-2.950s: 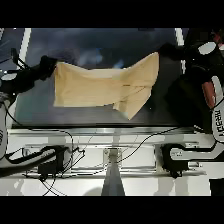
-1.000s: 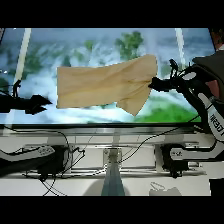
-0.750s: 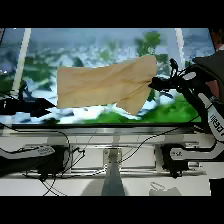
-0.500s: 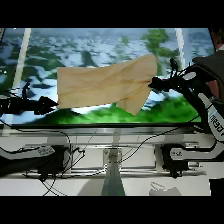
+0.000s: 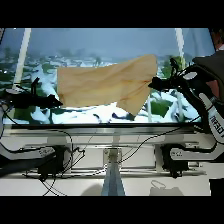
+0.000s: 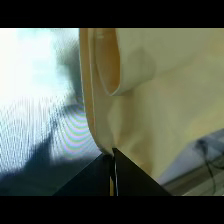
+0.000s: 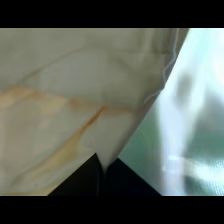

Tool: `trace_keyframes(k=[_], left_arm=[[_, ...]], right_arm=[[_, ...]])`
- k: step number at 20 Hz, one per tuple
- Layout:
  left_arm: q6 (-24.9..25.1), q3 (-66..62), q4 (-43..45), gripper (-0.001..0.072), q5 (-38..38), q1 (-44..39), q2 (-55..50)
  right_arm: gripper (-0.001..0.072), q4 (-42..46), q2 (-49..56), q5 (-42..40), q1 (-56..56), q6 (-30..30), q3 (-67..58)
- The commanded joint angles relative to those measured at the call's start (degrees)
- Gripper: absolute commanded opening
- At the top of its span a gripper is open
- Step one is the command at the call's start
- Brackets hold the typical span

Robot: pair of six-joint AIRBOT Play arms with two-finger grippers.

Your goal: Fold the clothes and pants, and hang the long-sleeved shirts on hangers.

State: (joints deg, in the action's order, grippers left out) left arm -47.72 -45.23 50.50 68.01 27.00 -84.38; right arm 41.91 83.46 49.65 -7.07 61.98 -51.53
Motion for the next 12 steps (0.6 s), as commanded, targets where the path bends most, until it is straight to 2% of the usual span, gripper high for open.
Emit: trace_keyframes(k=[1,4,7,9,12], left_arm=[[3.21,-5.18,-7.89,0.0013,8.07,-0.79,0.46],[3.21,-15.69,-15.89,0.0013,11.17,-0.83,3.34],[3.19,-27.32,-25.79,0.0013,11.19,-0.44,9.64],[3.19,-34.32,-31.87,0.0013,7.76,0.90,15.10],[3.19,-39.32,-37.62,0.0013,-4.85,4.76,25.35]], right_arm=[[0.0018,0.24,-4.72,-0.07,0.02,-0.07,-0.37],[0.0018,2.62,-13.16,0.72,0.02,-0.04,-4.85],[0.0017,5.25,-23.78,0.17,0.02,-0.07,-12.83],[0.0018,7.54,-30.21,-0.68,0.02,-0.04,-19.39],[0.0018,9.55,-38.45,-3.13,0.02,-0.04,-28.70]])
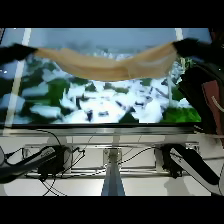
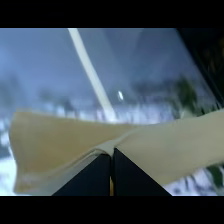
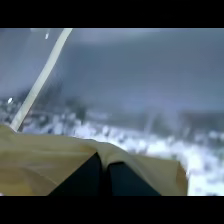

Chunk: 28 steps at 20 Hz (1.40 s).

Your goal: Fold the clothes and pants, and hang the long-sleeved shirts on hangers.

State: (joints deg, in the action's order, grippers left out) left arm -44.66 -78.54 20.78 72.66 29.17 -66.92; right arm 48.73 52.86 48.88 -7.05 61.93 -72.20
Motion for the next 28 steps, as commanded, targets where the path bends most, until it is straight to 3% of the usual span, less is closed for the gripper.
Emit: trace_keyframes(k=[1,4,12,14,16,20,22,24,28], left_arm=[[0.13,-6.03,-8.11,0.0013,-14.80,4.11,11.67],[0.15,-6.03,-7.93,0.0014,-26.10,8.94,22.32],[0.13,-6.01,4.26,0.0014,-40.11,13.44,37.97],[0.07,-5.95,6.75,0.0013,-37.70,13.44,38.01],[-2.49,-5.90,9.35,0.0013,-30.05,13.44,35.98],[-4.85,-5.75,10.71,0.0012,-1.60,13.33,25.09],[-4.85,-3.04,10.95,0.0012,6.51,11.26,18.27],[-4.22,2.25,15.08,0.0011,4.04,6.45,11.63],[-2.89,9.88,27.06,0.0012,-9.77,-6.60,-3.98]], right_arm=[[0.0018,2.73,-10.08,-3.26,-0.11,0.00,-10.60],[0.0018,2.62,-16.24,-5.16,-0.11,0.02,-16.79],[0.0018,1.99,-24.92,-4.31,-0.11,0.52,-20.59],[0.0018,1.88,-23.71,-2.21,-0.11,2.80,-20.52],[0.0018,2.16,-20.85,2.54,-0.11,5.51,-20.48],[0.0018,2.32,-8.37,17.97,-0.09,8.13,-20.24],[0.0017,2.32,0.39,24.04,-0.04,8.15,-18.67],[0.0018,2.32,9.81,26.25,-0.04,8.13,-16.24],[0.0018,2.25,28.20,21.42,-0.04,8.11,-12.79]])
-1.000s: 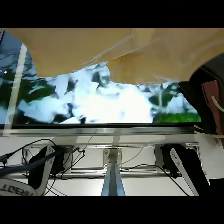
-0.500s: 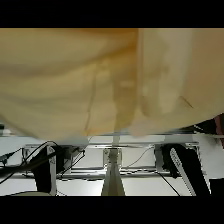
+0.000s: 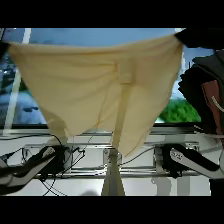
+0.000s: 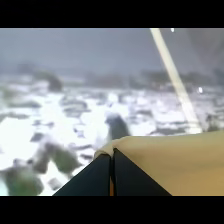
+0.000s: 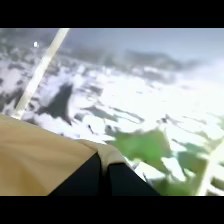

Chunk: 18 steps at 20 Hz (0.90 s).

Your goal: Fold the clothes and pants, and hang the long-sleeved shirts on hangers.

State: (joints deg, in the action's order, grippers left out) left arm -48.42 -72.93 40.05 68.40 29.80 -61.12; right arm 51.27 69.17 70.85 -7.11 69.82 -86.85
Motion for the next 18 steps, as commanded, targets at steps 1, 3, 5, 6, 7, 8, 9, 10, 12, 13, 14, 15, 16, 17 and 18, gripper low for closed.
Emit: trace_keyframes(k=[1,3,5,6,7,8,9,10,12,13,14,15,16,17,18], left_arm=[[0.85,4.24,8.33,0.0012,-9.51,-9.86,-14.05],[0.81,4.22,7.43,0.0012,-17.44,-14.08,-20.50],[0.63,4.22,7.50,0.0012,-24.11,-17.53,-24.35],[0.63,4.22,7.50,0.0012,-27.17,-18.82,-25.29],[0.63,4.22,7.50,0.0012,-29.70,-19.61,-25.59],[0.63,4.22,7.50,0.0012,-31.45,-20.00,-25.57],[0.63,4.15,7.52,0.0012,-31.76,-20.02,-25.51],[0.35,4.17,8.07,0.0011,-31.04,-19.61,-25.49],[-3.67,4.15,11.19,0.0011,-26.75,-18.32,-25.49],[-6.03,4.15,13.64,0.0011,-23.61,-17.44,-25.49],[-7.91,4.15,15.93,0.0011,-19.43,-16.33,-25.49],[-8.39,4.17,17.53,0.0011,-14.71,-15.10,-25.51],[-8.39,4.17,18.43,0.0012,-10.54,-14.10,-25.53],[-8.39,4.17,18.49,0.0012,-6.36,-13.29,-25.66],[-8.37,4.20,18.51,0.0012,-2.54,-12.94,-25.99]], right_arm=[[0.0018,-0.50,15.96,-2.93,0.02,0.22,1.86],[0.0018,-1.62,21.55,-6.86,0.02,0.24,1.86],[0.0018,-1.92,24.35,-10.36,0.02,0.24,1.86],[0.0018,-1.86,24.85,-12.15,0.02,0.22,1.88],[0.0018,-1.22,24.92,-13.66,0.00,0.22,1.86],[0.0018,-0.74,24.92,-14.14,0.00,0.20,1.86],[0.0018,0.44,24.92,-13.84,0.00,0.20,1.86],[0.0018,2.12,24.92,-12.87,-0.02,0.20,1.88],[0.0018,5.73,24.92,-8.68,-0.04,0.22,1.88],[0.0018,6.99,24.92,-6.01,-0.04,0.22,1.88],[0.0018,8.07,24.92,-2.86,-0.04,0.22,1.88],[0.0018,8.94,24.92,0.04,-0.04,0.22,1.88],[0.0017,9.29,24.92,3.02,-0.04,0.20,1.88],[0.0017,9.31,24.92,5.29,-0.04,0.20,1.88],[0.0017,9.38,24.92,6.54,-0.02,0.20,2.16]])
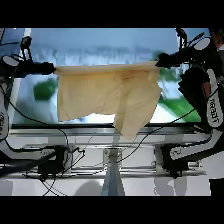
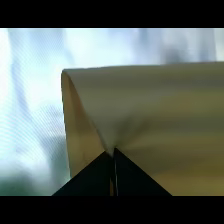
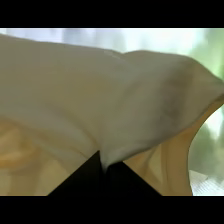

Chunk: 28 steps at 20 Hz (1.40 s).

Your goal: Fold the clothes and pants, and hang the long-sleeved shirts on hangers.

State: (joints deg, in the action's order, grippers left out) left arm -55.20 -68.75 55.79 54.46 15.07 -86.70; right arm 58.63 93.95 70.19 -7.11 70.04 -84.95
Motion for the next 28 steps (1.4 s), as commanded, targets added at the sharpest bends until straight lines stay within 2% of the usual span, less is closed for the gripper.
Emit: trace_keyframes(k=[1,5,6,7,8,9,10,11,14,15,16,17,18,21,25,28], left_arm=[[-1.70,0.13,2.73,0.0012,13.29,1.79,-1.03],[-8.50,0.74,2.54,0.0012,13.90,0.87,-5.27],[-8.74,0.74,2.54,0.0013,13.99,0.90,-6.01],[-8.74,0.74,2.05,0.0051,13.94,0.87,-6.47],[-8.72,0.72,0.20,0.0289,13.90,0.90,-6.54],[-8.72,0.61,-2.27,0.0652,13.90,1.16,-6.47],[-8.72,0.24,-4.39,0.0690,14.08,1.49,-6.45],[-8.90,-0.46,-5.49,0.0688,14.80,1.88,-6.43],[-12.20,-4.55,-5.70,0.0422,21.27,4.17,-5.81],[-12.17,-5.90,-5.70,0.0240,24.46,5.33,-5.31],[-12.13,-7.06,-5.70,0.0007,27.91,6.82,-4.42],[-12.15,-7.89,-5.73,0.0013,30.86,8.50,-3.28],[-12.17,-8.15,-5.73,0.0013,32.79,10.25,-1.99],[-12.04,-8.15,-5.68,0.0012,34.49,15.91,2.78],[-8.81,-8.13,-2.19,0.0011,33.38,19.91,10.86],[-5.14,-6.10,-0.50,0.0012,24.35,19.91,18.91]], right_arm=[[0.0017,1.97,0.15,7.21,0.09,-0.02,1.11],[0.0017,2.89,0.15,5.77,0.37,0.02,7.74],[0.0018,2.89,0.15,5.25,0.37,0.04,8.81],[0.0109,2.73,0.15,4.81,0.37,1.07,9.25],[0.0426,2.62,0.11,4.63,0.37,2.36,9.22],[0.0720,2.62,-0.13,4.35,0.37,2.64,9.22],[0.0696,2.69,-0.48,4.33,0.37,2.80,9.22],[0.0691,2.71,-1.05,4.42,0.37,2.80,9.25],[0.0688,2.78,-4.57,5.62,0.37,3.02,9.27],[0.0683,3.06,-6.19,6.10,0.37,2.97,9.44],[0.0627,3.41,-8.07,7.08,0.37,2.69,9.84],[0.0547,3.76,-10.16,7.65,0.37,2.47,10.78],[0.0510,4.48,-12.79,8.35,0.37,2.40,12.41],[0.0506,5.97,-22.12,8.22,0.37,2.32,21.92],[0.0506,3.89,-34.95,8.15,0.37,4.52,41.11],[0.0506,0.96,-40.09,7.15,0.37,6.01,52.72]])
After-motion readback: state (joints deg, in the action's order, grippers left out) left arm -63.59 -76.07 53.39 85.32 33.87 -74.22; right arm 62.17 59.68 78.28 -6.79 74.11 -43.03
